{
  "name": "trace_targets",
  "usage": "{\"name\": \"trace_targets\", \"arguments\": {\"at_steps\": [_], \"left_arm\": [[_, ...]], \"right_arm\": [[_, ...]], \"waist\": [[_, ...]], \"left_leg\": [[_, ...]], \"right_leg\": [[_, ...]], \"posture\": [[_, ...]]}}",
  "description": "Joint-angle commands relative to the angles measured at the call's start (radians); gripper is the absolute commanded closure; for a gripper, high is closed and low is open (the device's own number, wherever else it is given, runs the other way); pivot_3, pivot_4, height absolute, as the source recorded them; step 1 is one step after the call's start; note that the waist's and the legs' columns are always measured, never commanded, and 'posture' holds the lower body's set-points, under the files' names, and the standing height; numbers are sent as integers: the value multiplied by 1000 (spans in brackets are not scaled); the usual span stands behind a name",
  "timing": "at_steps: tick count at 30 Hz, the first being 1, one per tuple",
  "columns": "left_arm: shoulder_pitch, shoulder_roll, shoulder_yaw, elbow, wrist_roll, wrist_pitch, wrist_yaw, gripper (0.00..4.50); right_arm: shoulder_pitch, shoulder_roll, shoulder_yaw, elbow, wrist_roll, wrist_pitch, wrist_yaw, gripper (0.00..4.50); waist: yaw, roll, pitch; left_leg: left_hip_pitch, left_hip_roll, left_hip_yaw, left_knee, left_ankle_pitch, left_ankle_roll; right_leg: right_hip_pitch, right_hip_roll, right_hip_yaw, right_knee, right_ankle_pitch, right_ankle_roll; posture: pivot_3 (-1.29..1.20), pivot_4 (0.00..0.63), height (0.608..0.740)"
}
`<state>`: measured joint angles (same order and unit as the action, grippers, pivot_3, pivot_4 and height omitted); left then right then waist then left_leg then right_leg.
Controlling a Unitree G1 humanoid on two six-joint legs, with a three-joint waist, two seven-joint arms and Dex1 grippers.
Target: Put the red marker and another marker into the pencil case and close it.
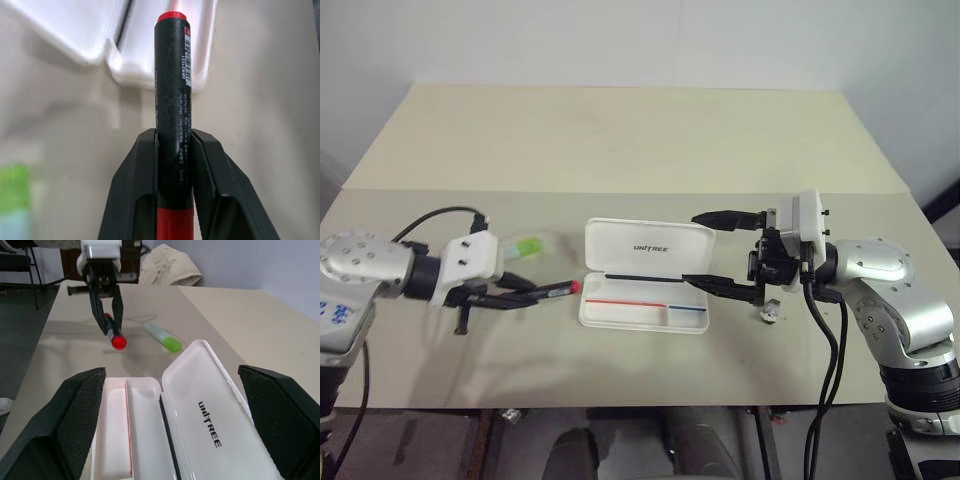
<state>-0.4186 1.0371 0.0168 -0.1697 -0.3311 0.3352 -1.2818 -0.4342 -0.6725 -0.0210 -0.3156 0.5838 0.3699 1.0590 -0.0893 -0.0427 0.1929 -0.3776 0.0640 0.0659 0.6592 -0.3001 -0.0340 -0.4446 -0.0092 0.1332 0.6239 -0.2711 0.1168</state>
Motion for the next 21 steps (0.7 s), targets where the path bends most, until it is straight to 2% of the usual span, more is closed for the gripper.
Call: {"name": "trace_targets", "arguments": {"at_steps": [1,10,15,21], "left_arm": [[-70,-58,-80,-42,19,32,23,3919],[-281,-277,-261,26,102,106,103,3919],[-327,-342,-312,80,151,86,114,3919],[-350,-363,-352,147,219,15,108,3919]], "right_arm": [[23,-24,-55,-14,-1,-23,-3,0],[146,-62,-128,-56,-17,-36,-36,0],[203,-67,-153,-98,-10,-29,-54,0],[260,-93,-155,-164,25,-11,-33,0]], "waist": [[6,0,0],[5,-1,1],[5,-1,1],[7,-1,1]], "left_leg": [[0,0,0,1,0,0],[0,-1,0,4,0,0],[2,-1,-1,4,0,0],[1,-2,1,5,0,0]], "right_leg": [[0,0,0,0,0,0],[1,1,4,2,1,3],[1,4,7,4,2,3],[1,4,9,4,2,4]], "posture": [[0,150,740],[0,150,740],[0,150,740],[0,150,740]]}}
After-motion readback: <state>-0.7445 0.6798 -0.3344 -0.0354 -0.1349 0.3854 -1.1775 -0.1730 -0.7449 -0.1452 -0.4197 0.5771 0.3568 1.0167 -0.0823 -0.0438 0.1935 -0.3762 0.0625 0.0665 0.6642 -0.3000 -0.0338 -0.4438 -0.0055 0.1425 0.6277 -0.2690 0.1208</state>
